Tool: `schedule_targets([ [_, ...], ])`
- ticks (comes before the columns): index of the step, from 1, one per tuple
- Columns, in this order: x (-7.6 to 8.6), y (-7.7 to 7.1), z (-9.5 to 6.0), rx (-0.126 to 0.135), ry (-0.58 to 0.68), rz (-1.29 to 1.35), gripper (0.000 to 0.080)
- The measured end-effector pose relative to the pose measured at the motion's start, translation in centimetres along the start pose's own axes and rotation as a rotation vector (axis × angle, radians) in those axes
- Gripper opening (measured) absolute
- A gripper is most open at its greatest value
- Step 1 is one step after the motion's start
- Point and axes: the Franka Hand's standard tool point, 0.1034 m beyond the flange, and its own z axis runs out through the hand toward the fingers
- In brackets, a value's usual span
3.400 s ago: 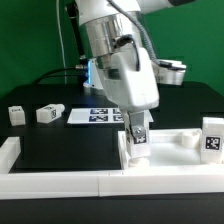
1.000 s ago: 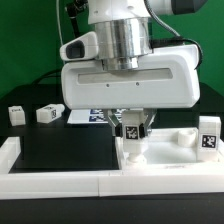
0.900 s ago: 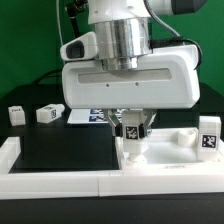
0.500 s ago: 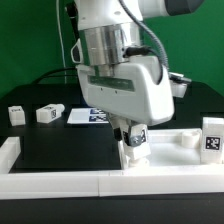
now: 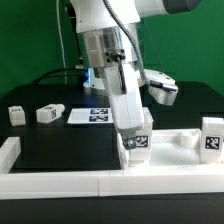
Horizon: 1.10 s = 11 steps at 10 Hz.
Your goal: Assemble square table
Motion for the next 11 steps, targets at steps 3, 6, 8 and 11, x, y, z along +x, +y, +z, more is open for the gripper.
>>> schedule_targets([
  [3, -2.2, -0.3, -2.3, -0.036, 0.009, -0.443, 0.0641],
  [6, -1.9, -0.2, -2.1, -0.040, 0.007, -0.665, 0.0648],
  [8, -1.5, -0.6, -1.6, -0.054, 0.048, -0.962, 0.0649],
  [11, -1.4, -0.8, -1.4, -0.051, 0.061, -1.112, 0.0523],
])
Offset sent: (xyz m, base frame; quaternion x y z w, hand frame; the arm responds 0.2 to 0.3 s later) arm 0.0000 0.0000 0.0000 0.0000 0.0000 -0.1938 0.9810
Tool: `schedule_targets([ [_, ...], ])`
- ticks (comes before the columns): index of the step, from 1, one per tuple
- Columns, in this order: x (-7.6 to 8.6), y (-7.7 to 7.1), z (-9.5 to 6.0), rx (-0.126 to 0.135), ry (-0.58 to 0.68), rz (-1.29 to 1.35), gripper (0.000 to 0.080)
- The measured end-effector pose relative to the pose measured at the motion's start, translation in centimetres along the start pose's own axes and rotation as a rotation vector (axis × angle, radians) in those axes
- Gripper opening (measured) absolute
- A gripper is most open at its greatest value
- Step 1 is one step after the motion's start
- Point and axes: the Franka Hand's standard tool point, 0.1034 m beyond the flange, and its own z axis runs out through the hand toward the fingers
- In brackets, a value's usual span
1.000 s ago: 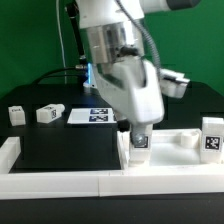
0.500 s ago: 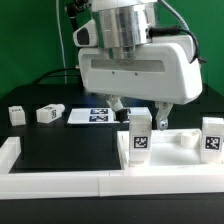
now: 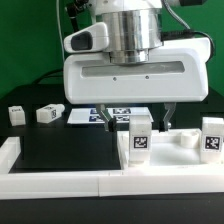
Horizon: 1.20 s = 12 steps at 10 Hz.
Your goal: Assemble square table
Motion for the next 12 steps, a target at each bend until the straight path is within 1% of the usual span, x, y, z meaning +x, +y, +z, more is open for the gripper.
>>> schedule_targets([
  [1, 0.00, 0.01, 0.01, 0.000, 0.000, 0.010, 0.0523],
  [2, 0.00, 0.02, 0.03, 0.000, 0.000, 0.024, 0.0385],
  [3, 0.00, 0.02, 0.03, 0.000, 0.000, 0.069, 0.0287],
  [6, 0.03, 0.11, 0.08, 0.000, 0.002, 0.283, 0.0288],
  [8, 0.05, 0.28, 0.07, 0.002, 0.009, 0.532, 0.0288],
  [9, 0.02, 0.42, 0.07, 0.019, -0.001, 0.699, 0.0288],
  [10, -0.21, 0.52, 0.09, 0.059, -0.024, 0.885, 0.0289],
  [11, -0.29, 0.55, 0.13, 0.091, -0.046, 1.032, 0.0289],
  [12, -0.43, 0.43, 0.19, 0.104, -0.060, 1.149, 0.0291],
])
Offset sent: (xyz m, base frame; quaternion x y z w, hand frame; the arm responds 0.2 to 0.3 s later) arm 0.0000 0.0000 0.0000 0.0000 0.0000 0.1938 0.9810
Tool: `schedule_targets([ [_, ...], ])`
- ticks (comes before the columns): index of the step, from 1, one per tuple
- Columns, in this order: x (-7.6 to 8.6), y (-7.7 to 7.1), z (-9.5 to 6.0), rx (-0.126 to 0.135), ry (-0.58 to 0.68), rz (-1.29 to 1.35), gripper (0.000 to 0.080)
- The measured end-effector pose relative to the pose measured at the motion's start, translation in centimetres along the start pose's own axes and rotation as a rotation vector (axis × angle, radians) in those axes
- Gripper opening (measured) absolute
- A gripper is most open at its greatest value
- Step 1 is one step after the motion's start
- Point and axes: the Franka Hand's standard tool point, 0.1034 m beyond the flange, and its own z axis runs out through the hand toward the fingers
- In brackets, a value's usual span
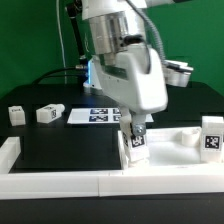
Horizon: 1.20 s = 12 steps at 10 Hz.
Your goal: Assemble square table
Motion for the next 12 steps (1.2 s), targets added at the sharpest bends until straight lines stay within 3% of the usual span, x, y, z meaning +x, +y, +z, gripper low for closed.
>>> schedule_targets([
  [2, -1.16, -0.08, 0.38, -0.006, -0.001, 0.146, 0.0291],
  [3, -1.07, -0.06, 0.38, -0.006, -0.001, 0.131, 0.0362],
  [4, -1.05, -0.04, 0.42, -0.007, -0.001, 0.115, 0.0362],
  [5, -1.07, -0.05, 0.40, -0.008, 0.000, 0.102, 0.0545],
  [6, -1.01, -0.08, 0.06, -0.023, 0.012, -0.123, 0.0545],
  [7, -1.07, -0.14, -0.12, -0.022, 0.015, -0.255, 0.0627],
  [11, -0.92, 0.05, 0.14, -0.040, 0.022, -0.545, 0.0648],
  [12, -1.03, 0.12, 0.23, -0.082, 0.054, -0.761, 0.0648],
])
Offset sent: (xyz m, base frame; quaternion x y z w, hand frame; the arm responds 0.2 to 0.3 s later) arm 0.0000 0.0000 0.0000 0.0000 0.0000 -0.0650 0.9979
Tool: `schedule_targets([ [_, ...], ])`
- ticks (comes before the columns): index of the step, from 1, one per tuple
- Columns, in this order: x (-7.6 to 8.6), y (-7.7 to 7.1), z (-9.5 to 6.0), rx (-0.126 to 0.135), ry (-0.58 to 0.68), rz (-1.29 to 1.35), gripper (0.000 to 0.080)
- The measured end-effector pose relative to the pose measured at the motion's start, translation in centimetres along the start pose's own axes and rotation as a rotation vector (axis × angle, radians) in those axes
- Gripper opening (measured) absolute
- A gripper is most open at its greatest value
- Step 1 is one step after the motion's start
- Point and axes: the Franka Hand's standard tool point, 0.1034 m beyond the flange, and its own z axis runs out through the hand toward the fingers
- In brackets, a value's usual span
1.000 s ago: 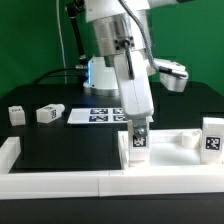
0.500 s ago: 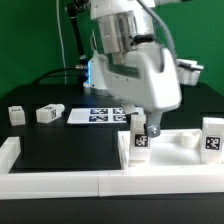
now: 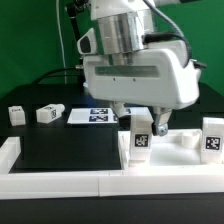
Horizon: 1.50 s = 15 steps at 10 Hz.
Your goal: Assemble square table
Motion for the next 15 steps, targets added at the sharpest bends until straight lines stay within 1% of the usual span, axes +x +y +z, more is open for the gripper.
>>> schedule_targets([
  [1, -0.01, -0.23, -0.01, -0.014, 0.015, -0.177, 0.0648],
  [2, 0.42, 0.20, -0.03, -0.012, 0.029, -0.333, 0.0648],
  [3, 0.70, 0.72, 0.06, -0.013, 0.037, -0.377, 0.0648],
  [4, 0.59, 0.62, 0.12, -0.013, 0.036, -0.358, 0.0622],
  [5, 0.58, 0.62, 0.14, -0.013, 0.036, -0.341, 0.0622],
  [6, 0.57, 0.63, 0.18, -0.011, 0.035, -0.308, 0.0447],
  [7, 0.51, 0.60, 0.23, -0.009, 0.035, -0.196, 0.0285],
  [8, 0.52, 0.61, 0.24, -0.009, 0.035, -0.167, 0.0288],
  [9, 0.50, 0.60, 0.25, -0.007, 0.035, -0.080, 0.0288],
  [10, 0.52, 0.54, 0.34, -0.001, 0.038, 0.043, 0.0288],
  [11, 0.55, 0.45, 0.40, 0.008, 0.043, 0.235, 0.0288],
  [12, 0.43, 0.29, 0.42, 0.008, 0.033, 0.402, 0.0288],
  [13, 0.45, 0.22, 0.48, 0.034, 0.011, 0.633, 0.0288],
  [14, 0.38, 0.07, 0.56, 0.071, -0.009, 0.853, 0.0290],
  [15, 0.40, 0.18, 0.58, 0.106, -0.015, 0.975, 0.0291],
])
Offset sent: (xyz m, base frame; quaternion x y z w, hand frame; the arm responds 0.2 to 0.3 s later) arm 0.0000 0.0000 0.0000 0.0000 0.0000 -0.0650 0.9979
